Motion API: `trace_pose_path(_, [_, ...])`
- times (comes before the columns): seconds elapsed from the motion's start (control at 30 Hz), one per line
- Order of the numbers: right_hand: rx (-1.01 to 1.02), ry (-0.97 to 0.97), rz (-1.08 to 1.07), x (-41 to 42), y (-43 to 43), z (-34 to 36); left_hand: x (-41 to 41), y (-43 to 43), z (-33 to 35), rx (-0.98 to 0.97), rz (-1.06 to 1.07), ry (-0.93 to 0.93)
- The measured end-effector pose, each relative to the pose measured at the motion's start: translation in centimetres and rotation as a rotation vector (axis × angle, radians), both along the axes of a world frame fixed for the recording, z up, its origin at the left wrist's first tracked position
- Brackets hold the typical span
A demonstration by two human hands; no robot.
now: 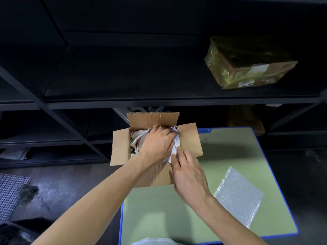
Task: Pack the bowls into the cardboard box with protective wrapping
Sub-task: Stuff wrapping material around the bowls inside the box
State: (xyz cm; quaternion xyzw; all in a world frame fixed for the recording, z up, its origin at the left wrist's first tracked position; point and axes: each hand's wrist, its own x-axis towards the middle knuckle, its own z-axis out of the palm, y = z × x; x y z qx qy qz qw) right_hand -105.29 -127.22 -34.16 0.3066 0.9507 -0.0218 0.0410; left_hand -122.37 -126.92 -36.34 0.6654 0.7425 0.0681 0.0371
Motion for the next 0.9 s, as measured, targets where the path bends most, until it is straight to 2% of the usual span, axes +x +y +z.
trace_pose_path(0.3, [-0.030,0.121,0.137,2.0,1.7,0.5,-1.0,0.2,0.7,-0.166,-0.088,0.050])
trace_pose_path(0.5, [-0.004,-0.005,0.169,0.2,2.4,0.8,-1.1,0.4,1.0,-0.249,-0.121,0.105])
trace_pose_path(0.77, [-0.137,-0.009,0.243,-0.2,3.4,1.1,-0.5,0.5,1.3,-0.259,-0.120,0.141])
trace_pose_path(0.9, [-0.109,-0.036,0.258,-0.5,3.7,1.6,-0.6,0.3,1.5,-0.298,-0.148,0.142])
